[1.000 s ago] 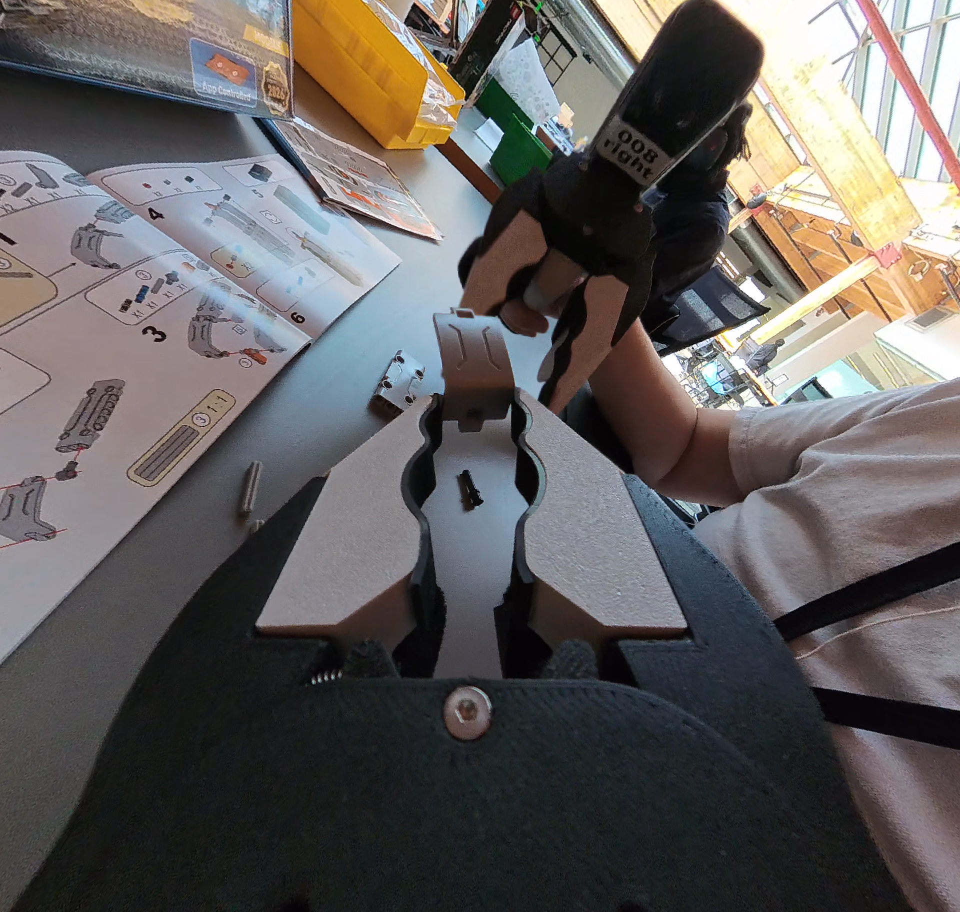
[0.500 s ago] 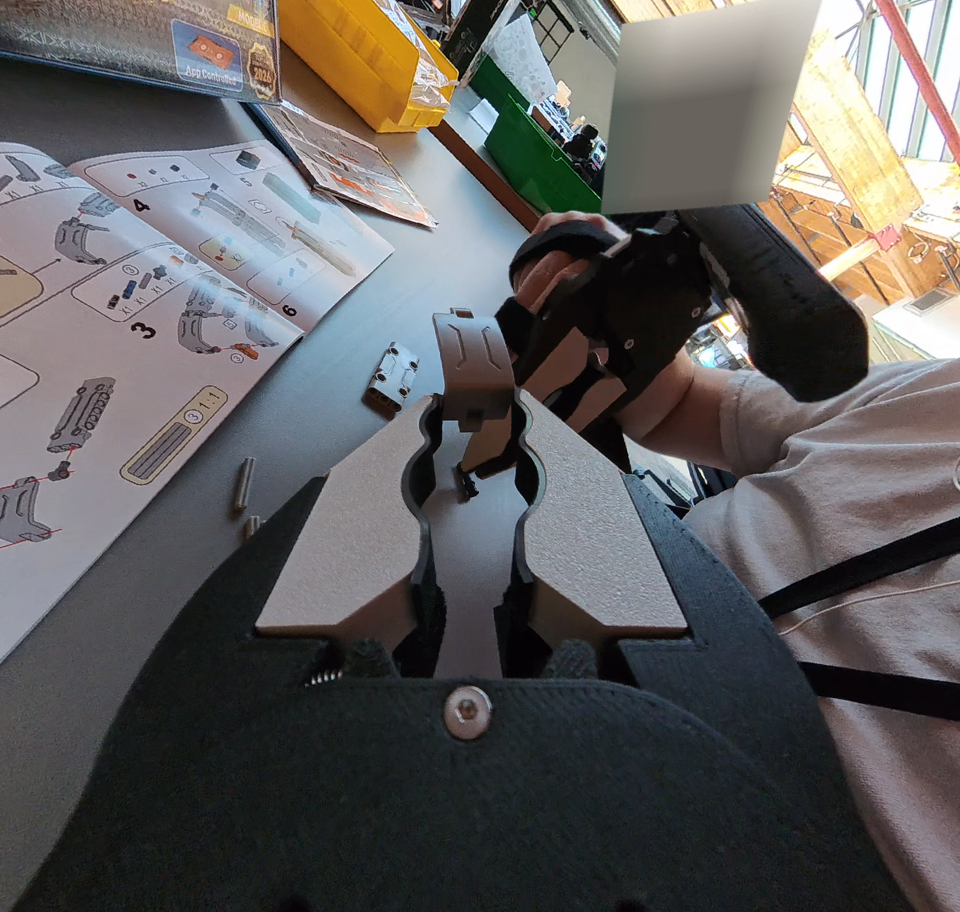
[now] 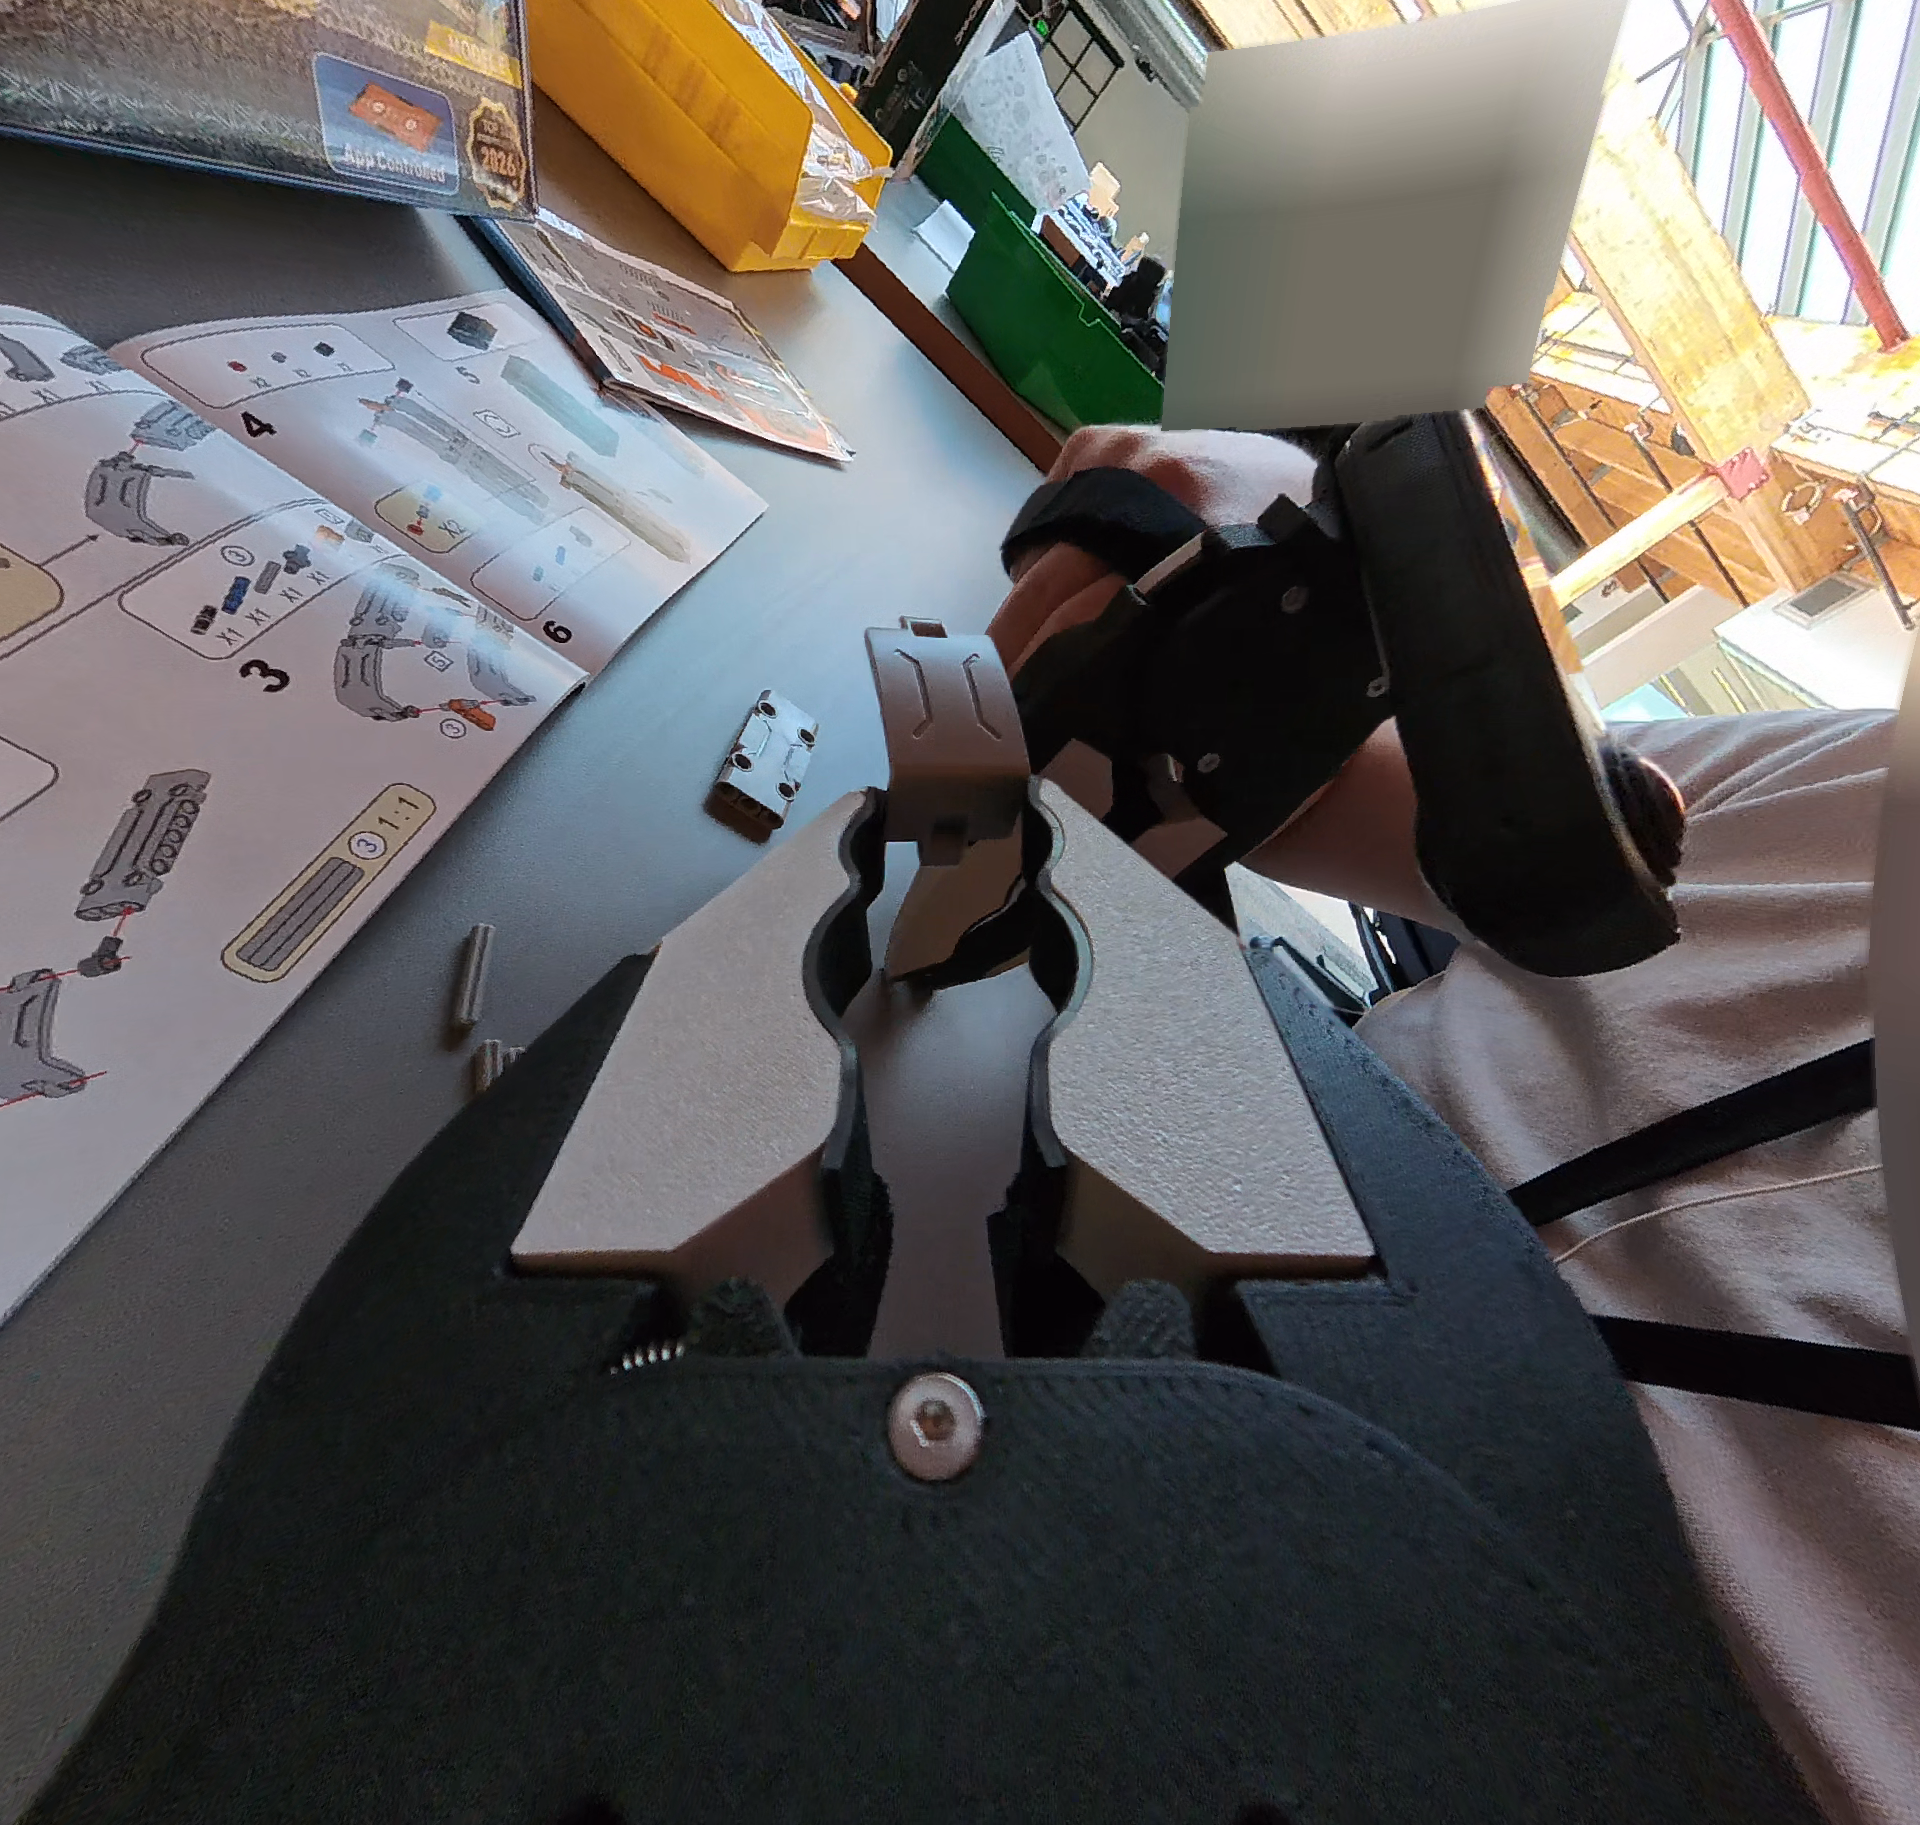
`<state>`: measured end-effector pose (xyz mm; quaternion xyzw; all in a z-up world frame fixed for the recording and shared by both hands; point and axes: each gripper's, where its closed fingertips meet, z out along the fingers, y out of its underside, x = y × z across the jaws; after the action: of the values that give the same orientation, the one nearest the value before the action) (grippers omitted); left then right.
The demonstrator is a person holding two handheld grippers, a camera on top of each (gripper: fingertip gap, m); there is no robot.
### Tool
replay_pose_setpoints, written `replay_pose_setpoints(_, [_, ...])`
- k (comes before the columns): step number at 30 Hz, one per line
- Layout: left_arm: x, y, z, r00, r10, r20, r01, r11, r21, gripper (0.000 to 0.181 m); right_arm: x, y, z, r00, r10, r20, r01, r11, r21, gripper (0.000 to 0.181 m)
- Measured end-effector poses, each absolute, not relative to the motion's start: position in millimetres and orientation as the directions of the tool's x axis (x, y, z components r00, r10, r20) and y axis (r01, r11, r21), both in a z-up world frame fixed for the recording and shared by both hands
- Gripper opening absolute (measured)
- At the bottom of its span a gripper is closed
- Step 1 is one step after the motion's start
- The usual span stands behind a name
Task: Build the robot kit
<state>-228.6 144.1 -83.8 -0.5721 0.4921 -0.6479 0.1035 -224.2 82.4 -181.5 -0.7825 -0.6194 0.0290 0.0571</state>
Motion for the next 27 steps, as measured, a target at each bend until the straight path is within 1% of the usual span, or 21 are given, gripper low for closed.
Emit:
replay_pose_setpoints(5, [-230.3, 144.3, -74.0, -0.355, -0.625, 0.695, -0.412, -0.563, -0.717, 0.024, -215.7, 82.6, -181.1, 0.289, 0.956, 0.059, 0.956, -0.284, -0.078, 0.020])
replay_pose_setpoints(6, [-230.7, 144.7, -72.1, -0.360, -0.612, 0.705, -0.408, -0.576, -0.708, 0.024, -216.4, 80.8, -181.4, 0.294, 0.955, 0.051, 0.954, -0.289, -0.082, 0.015])
replay_pose_setpoints(7, [-231.0, 145.2, -70.4, -0.365, -0.600, 0.712, -0.404, -0.587, -0.701, 0.024, -217.4, 78.8, -181.9, 0.287, 0.957, 0.045, 0.956, -0.282, -0.085, 0.006])
replay_pose_setpoints(11, [-231.5, 143.6, -63.6, -0.386, -0.571, 0.725, -0.390, -0.611, -0.689, 0.024, -220.0, 80.0, -181.3, 0.278, 0.957, 0.088, 0.955, -0.265, -0.135, 0.006])
replay_pose_setpoints(13, [-231.8, 142.0, -59.2, -0.397, -0.553, 0.732, -0.384, -0.625, -0.680, 0.023, -225.8, 76.7, -179.1, 0.283, 0.956, 0.070, 0.937, -0.261, -0.232, 0.005])
replay_pose_setpoints(15, [-232.0, 141.0, -53.4, -0.414, -0.529, 0.741, -0.375, -0.643, -0.668, 0.024, -232.3, 79.7, -164.9, 0.313, 0.948, 0.062, 0.885, -0.267, -0.381, 0.005])
replay_pose_setpoints(16, [-231.0, 142.0, -51.6, -0.412, -0.524, 0.745, -0.368, -0.652, -0.663, 0.023, -236.3, 82.9, -151.2, 0.339, 0.939, 0.056, 0.837, -0.274, -0.473, 0.005])
replay_pose_setpoints(17, [-229.1, 143.5, -50.5, -0.405, -0.523, 0.750, -0.361, -0.662, -0.657, 0.023, -240.5, 90.4, -131.9, 0.373, 0.925, 0.070, 0.767, -0.265, -0.584, 0.005])
replay_pose_setpoints(19, [-225.3, 144.9, -44.5, -0.403, -0.507, 0.762, -0.347, -0.686, -0.639, 0.023, -245.4, 103.5, -83.7, 0.443, 0.893, 0.078, 0.556, -0.205, -0.805, 0.005])
replay_pose_setpoints(20, [-223.3, 144.0, -39.1, -0.411, -0.490, 0.769, -0.343, -0.698, -0.629, 0.023, -242.1, 109.0, -59.8, 0.484, 0.872, 0.075, 0.439, -0.168, -0.883, 0.005])
replay_pose_setpoints(21, [-221.1, 142.1, -33.9, -0.417, -0.472, 0.776, -0.349, -0.706, -0.617, 0.023, -235.7, 113.5, -38.5, 0.522, 0.850, 0.070, 0.328, -0.124, -0.936, 0.005])
replay_pose_setpoints(23, [-214.7, 138.8, -26.3, -0.411, -0.454, 0.791, -0.363, -0.714, -0.598, 0.023, -221.3, 117.3, -4.5, 0.570, 0.820, 0.053, 0.137, -0.031, -0.990, 0.005])
replay_pose_setpoints(25, [-207.7, 136.7, -14.4, -0.415, -0.406, 0.814, -0.374, -0.740, -0.559, 0.023, -212.5, 115.9, 17.3, 0.570, 0.822, 0.018, 0.006, 0.018, -1.000, 0.004])
replay_pose_setpoints(27, [-199.5, 140.1, 4.1, -0.431, -0.335, 0.838, -0.366, -0.783, -0.502, 0.023, -204.3, 118.9, 34.2, 0.588, 0.809, 0.004, -0.079, 0.062, -0.995, 0.005])
